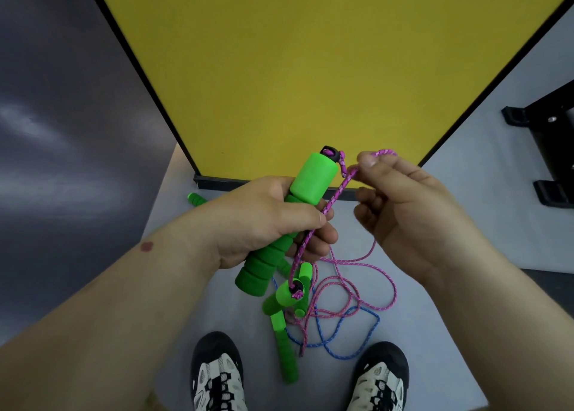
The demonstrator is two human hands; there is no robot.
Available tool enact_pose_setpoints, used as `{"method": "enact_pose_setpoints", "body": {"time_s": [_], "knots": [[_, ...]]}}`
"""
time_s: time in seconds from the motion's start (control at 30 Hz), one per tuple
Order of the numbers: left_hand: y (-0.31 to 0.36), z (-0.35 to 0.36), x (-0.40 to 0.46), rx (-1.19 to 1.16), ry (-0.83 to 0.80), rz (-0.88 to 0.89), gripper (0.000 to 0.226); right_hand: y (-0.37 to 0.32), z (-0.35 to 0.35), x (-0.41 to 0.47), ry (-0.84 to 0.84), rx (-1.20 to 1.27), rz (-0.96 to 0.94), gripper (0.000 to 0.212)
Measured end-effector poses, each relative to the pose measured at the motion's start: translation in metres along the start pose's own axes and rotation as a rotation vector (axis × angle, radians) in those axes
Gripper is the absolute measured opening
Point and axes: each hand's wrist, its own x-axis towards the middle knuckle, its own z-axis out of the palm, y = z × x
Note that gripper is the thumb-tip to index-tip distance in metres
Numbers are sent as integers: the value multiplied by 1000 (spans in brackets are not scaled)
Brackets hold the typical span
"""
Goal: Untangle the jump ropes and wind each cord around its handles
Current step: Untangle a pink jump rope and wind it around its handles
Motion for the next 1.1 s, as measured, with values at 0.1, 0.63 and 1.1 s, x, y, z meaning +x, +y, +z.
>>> {"method": "enact_pose_setpoints", "body": {"time_s": [0.1,0.63,1.1], "knots": [[0,0,0,-5,-3,-12,3,5,3,-2,-73,-82,14,7],[0,0,0,-4,-1,0,5,5,5,-3,-84,-63,0,8],[-1,0,0,20,2,-13,5,3,4,-3,-74,-36,31,6]]}}
